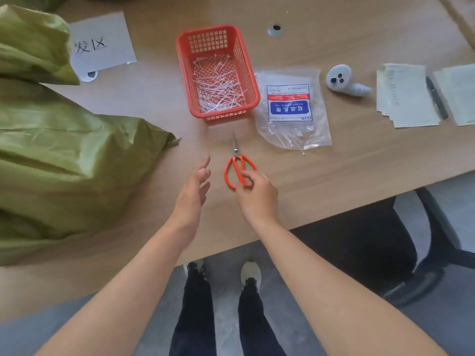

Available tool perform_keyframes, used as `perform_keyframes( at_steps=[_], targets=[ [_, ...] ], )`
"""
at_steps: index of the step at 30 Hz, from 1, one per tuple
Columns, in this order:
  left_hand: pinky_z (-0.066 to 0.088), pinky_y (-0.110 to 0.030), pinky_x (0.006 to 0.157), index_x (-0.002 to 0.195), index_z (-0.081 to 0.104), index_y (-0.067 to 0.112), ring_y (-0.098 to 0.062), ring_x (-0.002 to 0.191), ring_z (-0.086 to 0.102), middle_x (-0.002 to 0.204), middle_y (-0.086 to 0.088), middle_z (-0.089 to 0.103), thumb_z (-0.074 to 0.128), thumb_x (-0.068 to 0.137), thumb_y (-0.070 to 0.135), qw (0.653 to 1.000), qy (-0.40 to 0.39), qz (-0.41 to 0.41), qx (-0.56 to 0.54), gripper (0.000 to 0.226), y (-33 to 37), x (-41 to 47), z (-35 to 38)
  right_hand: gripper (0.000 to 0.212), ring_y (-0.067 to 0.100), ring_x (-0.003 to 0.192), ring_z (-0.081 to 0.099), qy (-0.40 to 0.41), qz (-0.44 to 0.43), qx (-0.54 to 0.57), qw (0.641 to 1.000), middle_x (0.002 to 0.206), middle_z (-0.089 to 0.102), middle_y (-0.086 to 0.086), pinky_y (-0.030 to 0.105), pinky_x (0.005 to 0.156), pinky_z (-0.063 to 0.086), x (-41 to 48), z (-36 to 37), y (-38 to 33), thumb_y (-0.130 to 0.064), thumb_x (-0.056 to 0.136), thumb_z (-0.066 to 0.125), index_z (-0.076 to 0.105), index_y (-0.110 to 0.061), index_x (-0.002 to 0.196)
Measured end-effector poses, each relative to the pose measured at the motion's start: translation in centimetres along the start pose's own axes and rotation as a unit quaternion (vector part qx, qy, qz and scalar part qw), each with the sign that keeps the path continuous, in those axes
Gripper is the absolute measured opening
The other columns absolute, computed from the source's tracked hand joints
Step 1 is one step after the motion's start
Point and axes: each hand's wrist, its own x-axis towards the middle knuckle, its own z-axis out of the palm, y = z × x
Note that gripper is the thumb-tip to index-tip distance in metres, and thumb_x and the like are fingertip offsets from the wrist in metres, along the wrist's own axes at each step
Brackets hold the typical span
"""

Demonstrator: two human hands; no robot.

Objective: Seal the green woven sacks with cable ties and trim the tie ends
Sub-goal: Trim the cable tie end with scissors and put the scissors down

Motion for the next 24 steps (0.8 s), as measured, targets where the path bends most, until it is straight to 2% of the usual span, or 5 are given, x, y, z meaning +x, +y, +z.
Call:
perform_keyframes(
  at_steps=[7,14,19,21,24],
  targets=[
    [0.028,-0.045,0.124,0.152,0.044,0.046,-0.023,0.14,0.047,0.154,0.005,0.047,0.038,0.085,0.057,1.0,0.001,-0.006,-0.008,0.068,-2.3,2.5,-0.8,0.043,0.026,0.108,0.067,0.006,-0.023,-0.119,0.993,0.119,0.07,0.005,0.034,0.087,0.05,2.8,2.4,1.2,-0.025,0.087,0.08,0.068,-0.015,0.127],
    [0.027,-0.047,0.125,0.152,0.044,0.044,-0.023,0.14,0.048,0.153,0.006,0.049,0.039,0.083,0.055,1.0,0.013,0.005,-0.017,0.07,-1.5,2.4,-1.4,0.034,0.03,0.116,0.062,-0.038,0.051,-0.188,0.98,0.122,0.066,0.009,0.035,0.092,0.047,3.5,2.9,-0.2,-0.03,0.095,0.069,0.061,-0.01,0.121],
    [0.027,-0.046,0.125,0.153,0.045,0.042,-0.023,0.14,0.048,0.153,0.003,0.049,0.04,0.084,0.055,0.999,0.023,0.035,-0.032,0.07,-0.1,0.3,-1.5,0.033,0.026,0.102,0.067,-0.078,0.105,-0.079,0.988,0.103,0.072,0.004,0.028,0.077,0.042,1.0,2.6,-0.1,-0.037,0.085,0.074,0.066,-0.012,0.106],
    [0.028,-0.046,0.125,0.152,0.046,0.041,-0.022,0.139,0.05,0.151,0.003,0.051,0.04,0.084,0.055,0.997,0.031,0.05,-0.041,0.069,0.5,-0.8,-1.6,0.023,0.019,0.097,0.069,-0.1,0.11,0.011,0.989,0.097,0.074,-0.002,0.027,0.078,0.048,-0.2,1.8,-0.8,-0.032,0.083,0.075,0.068,-0.018,0.1],
    [0.028,-0.045,0.125,0.152,0.047,0.039,-0.022,0.137,0.051,0.15,0.002,0.052,0.044,0.081,0.055,0.995,0.036,0.079,-0.054,0.073,1.9,-3.1,-1.7,0.017,0.017,0.083,0.073,-0.125,0.074,0.131,0.981,0.084,0.075,-0.005,0.042,0.083,0.063,-2.2,0.5,-2.7,-0.03,0.073,0.072,0.071,-0.019,0.087]
  ],
)
